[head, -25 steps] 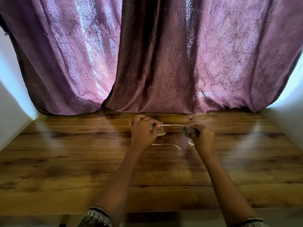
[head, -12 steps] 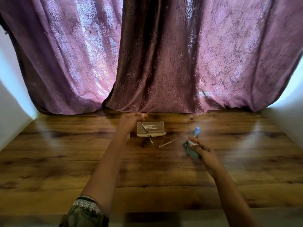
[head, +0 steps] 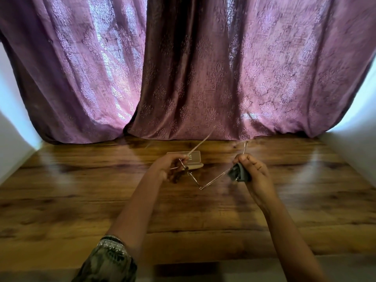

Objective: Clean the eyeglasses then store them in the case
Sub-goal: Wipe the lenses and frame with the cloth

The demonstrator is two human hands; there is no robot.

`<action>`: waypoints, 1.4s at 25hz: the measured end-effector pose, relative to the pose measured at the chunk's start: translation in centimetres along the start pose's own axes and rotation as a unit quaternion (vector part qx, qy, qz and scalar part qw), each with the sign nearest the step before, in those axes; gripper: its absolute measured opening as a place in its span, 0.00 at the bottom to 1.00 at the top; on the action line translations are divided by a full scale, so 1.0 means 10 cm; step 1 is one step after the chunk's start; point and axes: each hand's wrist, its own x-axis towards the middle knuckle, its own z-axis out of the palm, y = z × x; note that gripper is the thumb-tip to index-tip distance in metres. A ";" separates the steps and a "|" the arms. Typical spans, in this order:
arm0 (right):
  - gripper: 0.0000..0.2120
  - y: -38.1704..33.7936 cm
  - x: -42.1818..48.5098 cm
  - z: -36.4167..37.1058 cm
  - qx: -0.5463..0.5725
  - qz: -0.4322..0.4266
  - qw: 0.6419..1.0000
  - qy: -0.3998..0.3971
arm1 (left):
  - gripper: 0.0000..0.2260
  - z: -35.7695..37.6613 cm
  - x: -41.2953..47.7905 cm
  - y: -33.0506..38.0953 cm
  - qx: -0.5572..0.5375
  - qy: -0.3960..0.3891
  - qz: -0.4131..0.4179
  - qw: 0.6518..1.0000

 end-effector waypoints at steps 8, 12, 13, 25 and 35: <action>0.08 -0.25 0.24 0.25 0.011 -0.070 0.994 0.080 | 0.05 0.23 -0.20 0.10 0.061 0.162 0.271 0.947; 0.12 -0.21 0.35 0.28 0.061 -0.072 0.983 0.160 | 0.04 0.35 -0.48 0.18 0.178 0.139 0.468 0.854; 0.12 -0.21 0.37 0.29 0.081 -0.071 0.978 0.178 | 0.04 0.39 -0.53 0.17 0.206 0.125 0.490 0.838; 0.08 -0.13 0.21 0.27 0.043 -0.041 0.965 0.255 | 0.09 0.52 -0.54 0.11 0.345 0.154 0.528 0.761; 0.11 -0.10 0.13 0.66 -0.479 -0.239 0.839 0.097 | 0.11 0.54 -0.48 0.13 0.437 0.183 0.512 0.717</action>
